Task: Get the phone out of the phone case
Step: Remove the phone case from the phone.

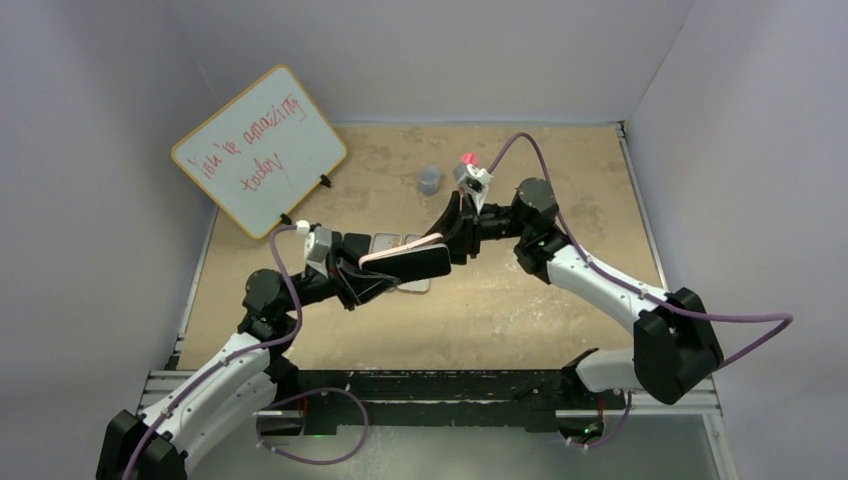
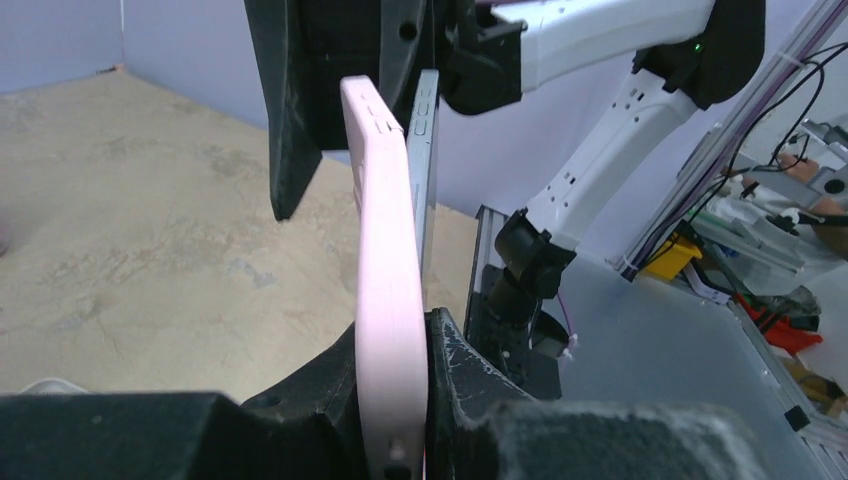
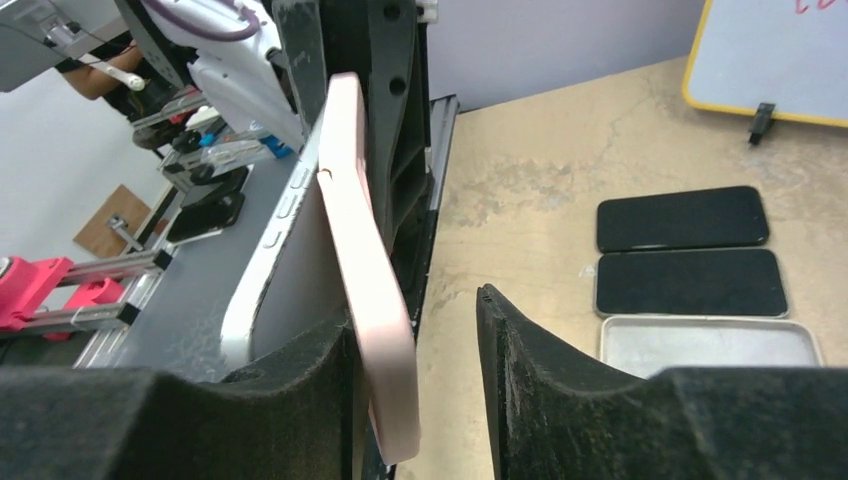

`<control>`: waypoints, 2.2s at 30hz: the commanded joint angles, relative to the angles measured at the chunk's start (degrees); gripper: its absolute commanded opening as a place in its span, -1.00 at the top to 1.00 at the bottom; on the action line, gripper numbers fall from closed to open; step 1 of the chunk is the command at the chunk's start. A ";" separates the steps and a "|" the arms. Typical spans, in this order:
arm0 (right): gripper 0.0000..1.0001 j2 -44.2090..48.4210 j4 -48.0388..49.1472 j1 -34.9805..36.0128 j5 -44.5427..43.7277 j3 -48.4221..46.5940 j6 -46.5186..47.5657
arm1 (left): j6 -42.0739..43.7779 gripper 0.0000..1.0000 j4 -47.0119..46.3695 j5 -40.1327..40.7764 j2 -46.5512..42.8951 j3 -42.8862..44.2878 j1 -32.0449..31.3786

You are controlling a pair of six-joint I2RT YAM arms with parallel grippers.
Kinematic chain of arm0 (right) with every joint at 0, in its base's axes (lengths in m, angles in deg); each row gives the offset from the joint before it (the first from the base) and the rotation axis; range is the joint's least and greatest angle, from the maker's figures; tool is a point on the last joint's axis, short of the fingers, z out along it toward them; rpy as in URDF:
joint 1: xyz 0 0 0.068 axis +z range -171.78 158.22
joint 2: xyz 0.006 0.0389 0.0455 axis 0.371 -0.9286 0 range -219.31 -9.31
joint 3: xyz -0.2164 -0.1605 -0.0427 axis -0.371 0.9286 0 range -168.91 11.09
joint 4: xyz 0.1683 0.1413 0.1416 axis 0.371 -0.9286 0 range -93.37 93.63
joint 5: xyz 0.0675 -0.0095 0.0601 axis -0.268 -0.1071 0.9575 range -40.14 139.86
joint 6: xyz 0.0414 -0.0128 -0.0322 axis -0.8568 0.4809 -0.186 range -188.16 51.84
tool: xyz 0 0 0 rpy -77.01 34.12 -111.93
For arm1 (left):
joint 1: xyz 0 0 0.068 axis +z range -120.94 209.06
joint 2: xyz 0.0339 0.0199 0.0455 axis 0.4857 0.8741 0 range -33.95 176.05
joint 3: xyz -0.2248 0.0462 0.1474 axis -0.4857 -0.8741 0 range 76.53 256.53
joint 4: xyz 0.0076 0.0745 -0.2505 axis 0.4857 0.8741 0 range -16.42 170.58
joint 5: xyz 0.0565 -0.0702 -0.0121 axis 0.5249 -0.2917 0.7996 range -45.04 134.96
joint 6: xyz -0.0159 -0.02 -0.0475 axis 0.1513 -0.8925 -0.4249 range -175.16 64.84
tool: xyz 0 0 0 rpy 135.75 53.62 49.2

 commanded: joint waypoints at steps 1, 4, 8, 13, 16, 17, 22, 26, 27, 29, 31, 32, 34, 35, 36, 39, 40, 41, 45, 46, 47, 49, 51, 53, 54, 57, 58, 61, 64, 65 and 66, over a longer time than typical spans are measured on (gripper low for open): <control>0.13 0.38 2.65 1.84 2.57 4.47 -4.15 | -3.34 1.00 -20.32 10.59 -0.47 2.23 0.32; 0.12 1.38 11.20 2.13 2.05 6.51 -11.28 | -4.89 1.00 -22.60 11.92 1.18 0.57 0.32; 0.37 1.57 19.74 2.77 1.01 8.04 -17.58 | -6.89 1.00 -23.93 14.14 6.08 -1.47 0.24; 0.82 -0.56 18.63 2.68 0.83 8.78 -18.94 | -8.87 1.00 -24.04 17.77 10.58 -6.35 0.23; 1.00 -3.26 19.55 2.13 0.74 9.59 -21.65 | -8.00 1.00 -20.44 21.18 10.16 -10.44 0.23; 1.00 -4.10 20.95 1.74 0.65 10.04 -23.47 | -7.30 1.00 -18.21 22.52 9.39 -11.26 0.23; 1.00 -8.78 31.54 -1.71 0.64 12.16 -36.73 | -2.31 0.61 0.81 31.46 5.03 -9.39 0.24; 1.00 -13.84 37.63 -2.91 1.01 12.15 -44.33 | 0.01 0.21 6.97 33.28 6.05 -6.24 0.23; 1.00 -15.33 40.78 -2.99 1.33 12.15 -46.88 | 1.15 0.15 9.13 33.29 6.98 -4.69 0.23; 1.00 -18.37 47.78 -3.25 1.96 12.13 -52.85 | 3.39 0.04 15.34 33.31 8.27 -1.22 0.23; 1.00 -21.74 56.44 -3.71 2.36 12.27 -59.36 | 5.86 -0.04 21.93 34.17 8.98 2.39 0.23; 1.00 -24.02 61.45 -3.97 2.46 12.21 -62.73 | 7.14 -0.07 24.67 34.80 9.11 4.02 0.23; 1.00 -27.36 67.86 -4.58 2.13 11.55 -68.52 | 9.51 -0.15 30.05 36.23 8.78 6.84 0.23; 1.00 -28.11 67.94 -4.61 2.13 11.52 -68.78 | 10.71 -0.17 32.18 36.84 8.44 8.09 0.23; 1.00 -28.51 67.91 -4.63 1.92 11.55 -68.63 | 11.85 -0.21 34.20 37.49 8.03 9.61 0.23; 1.00 -29.34 67.83 -4.76 1.90 11.12 -68.80 | 16.65 -0.30 40.16 38.00 6.92 13.26 0.24; 1.00 -29.60 67.82 -4.82 1.87 10.95 -69.00 | 19.76 -0.33 41.63 37.45 6.65 14.51 0.23; 1.00 -29.86 67.81 -4.87 1.83 10.74 -69.31 | 22.40 -0.35 43.20 36.14 6.45 15.51 0.23; 1.00 -30.69 67.98 -4.89 1.32 10.28 -70.07 | 32.66 -0.56 42.28 28.78 5.78 17.59 0.10; 1.00 -30.81 68.06 -4.89 1.14 10.31 -70.13 | 34.54 -0.57 41.72 26.90 6.06 17.85 0.06; 1.00 -30.91 68.08 -4.89 0.90 10.39 -70.11 | 36.46 -0.57 41.61 24.92 6.59 18.18 0.06; 1.00 -30.93 68.08 -4.90 0.44 10.64 -70.13 | 39.85 -0.58 39.62 20.72 8.50 19.70 -0.09; 1.00 -30.79 68.03 -4.89 0.38 10.96 -70.05 | 42.23 -0.68 39.59 16.63 11.51 21.88 -0.43; 1.00 -30.59 67.75 -4.89 0.36 11.23 -69.80 | 45.51 -0.71 39.65 12.08 13.92 23.95 -1.03; 1.00 -30.41 67.43 -4.89 0.36 11.40 -69.44 | 47.37 -0.72 39.67 9.62 15.00 24.73 -1.51; 1.00 -29.57 65.24 -4.68 0.20 11.84 -67.47 | 52.88 -0.73 39.21 5.09 17.72 26.39 -3.29; 1.00 -29.15 64.24 -4.57 0.28 11.94 -66.60 | 54.69 -0.74 39.20 3.76 18.51 26.95 -3.70; 1.00 -27.51 59.68 -4.20 0.29 12.25 -62.92 | 59.88 -0.75 40.48 -0.80 20.69 28.50 -4.96; 1.00 -25.40 52.42 -3.57 0.12 12.09 -57.53 | 64.60 -0.81 44.33 -2.61 22.88 30.15 -6.80; 1.00 -24.65 49.30 -3.23 0.05 11.89 -55.41 | 65.38 -0.83 45.19 -2.65 23.78 30.83 -7.37; 1.00 -23.83 46.27 -2.95 -0.24 11.70 -53.02 | 66.06 -0.84 46.13 -2.54 24.67 31.63 -7.78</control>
